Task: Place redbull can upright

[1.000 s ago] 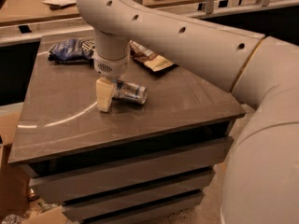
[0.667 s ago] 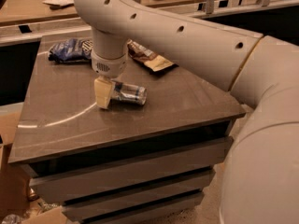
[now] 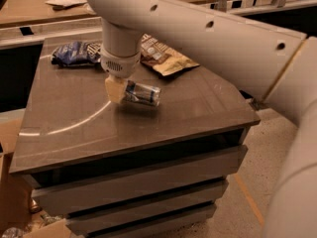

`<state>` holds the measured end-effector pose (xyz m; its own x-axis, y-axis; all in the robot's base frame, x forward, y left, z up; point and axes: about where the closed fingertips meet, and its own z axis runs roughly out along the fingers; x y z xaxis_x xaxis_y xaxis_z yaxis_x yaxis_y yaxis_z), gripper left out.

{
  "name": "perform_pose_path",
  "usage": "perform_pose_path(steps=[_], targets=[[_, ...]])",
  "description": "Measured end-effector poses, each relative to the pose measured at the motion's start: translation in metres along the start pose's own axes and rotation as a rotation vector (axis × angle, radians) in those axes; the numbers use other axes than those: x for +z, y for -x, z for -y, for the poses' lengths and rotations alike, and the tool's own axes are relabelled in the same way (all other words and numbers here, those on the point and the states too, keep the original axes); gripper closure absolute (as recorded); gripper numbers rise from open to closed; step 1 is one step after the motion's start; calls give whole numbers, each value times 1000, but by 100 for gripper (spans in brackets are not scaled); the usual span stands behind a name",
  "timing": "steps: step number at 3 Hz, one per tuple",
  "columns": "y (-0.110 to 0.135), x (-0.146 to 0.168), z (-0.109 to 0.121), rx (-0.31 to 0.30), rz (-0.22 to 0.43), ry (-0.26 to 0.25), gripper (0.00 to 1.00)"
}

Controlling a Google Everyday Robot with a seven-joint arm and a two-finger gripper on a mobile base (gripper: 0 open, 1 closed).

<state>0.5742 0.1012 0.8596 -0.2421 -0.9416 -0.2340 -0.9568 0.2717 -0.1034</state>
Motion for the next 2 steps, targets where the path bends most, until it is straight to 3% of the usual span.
perform_pose_path(steps=[1, 2], targets=[[5, -37, -16, -68, 129, 6, 100], [12, -60, -26, -138, 321, 40, 100]])
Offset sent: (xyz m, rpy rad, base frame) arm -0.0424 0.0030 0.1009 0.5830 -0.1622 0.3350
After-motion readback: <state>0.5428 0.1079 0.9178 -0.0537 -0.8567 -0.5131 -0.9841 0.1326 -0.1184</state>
